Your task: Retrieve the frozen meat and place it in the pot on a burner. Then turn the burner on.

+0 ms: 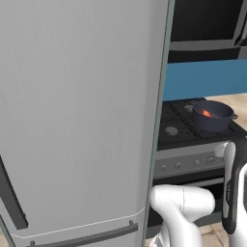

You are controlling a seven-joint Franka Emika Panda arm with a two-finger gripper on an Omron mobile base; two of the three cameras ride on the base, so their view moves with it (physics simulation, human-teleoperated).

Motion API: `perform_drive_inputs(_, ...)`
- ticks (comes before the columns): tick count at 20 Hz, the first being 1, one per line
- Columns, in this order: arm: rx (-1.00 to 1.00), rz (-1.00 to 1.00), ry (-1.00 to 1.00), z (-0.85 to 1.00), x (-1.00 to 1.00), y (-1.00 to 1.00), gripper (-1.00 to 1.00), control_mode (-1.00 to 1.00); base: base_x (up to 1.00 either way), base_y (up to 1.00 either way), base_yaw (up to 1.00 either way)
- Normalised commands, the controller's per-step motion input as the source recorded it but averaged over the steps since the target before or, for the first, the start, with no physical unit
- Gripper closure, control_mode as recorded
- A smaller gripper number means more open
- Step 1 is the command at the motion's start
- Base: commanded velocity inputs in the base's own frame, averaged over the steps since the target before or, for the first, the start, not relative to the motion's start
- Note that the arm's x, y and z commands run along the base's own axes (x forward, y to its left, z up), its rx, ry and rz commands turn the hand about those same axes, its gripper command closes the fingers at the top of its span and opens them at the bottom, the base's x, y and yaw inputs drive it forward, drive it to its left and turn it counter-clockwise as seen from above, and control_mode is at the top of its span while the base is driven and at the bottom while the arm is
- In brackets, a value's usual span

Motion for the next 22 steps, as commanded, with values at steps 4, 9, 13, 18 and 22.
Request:
perform_drive_inputs(4,0.0,0.0,0.0,0.0,0.0,0.0,-1.0,1.0,0.0,0.31,0.0)
perform_drive_inputs(9,0.0,0.0,0.0,0.0,0.0,-0.02,-1.0,-1.0,0.0,0.01,0.0)
perform_drive_inputs(13,0.0,0.0,-0.1,0.0,-0.01,-0.41,-1.0,-1.0,0.0,0.0,0.0)
perform_drive_inputs(18,-0.01,0.03,-0.1,-0.16,-0.03,-0.56,-1.0,-1.0,0.0,0.0,0.0)
perform_drive_inputs(22,0.0,0.04,0.01,-0.54,0.0,-0.65,-1.0,-1.0,0.0,0.0,0.0)
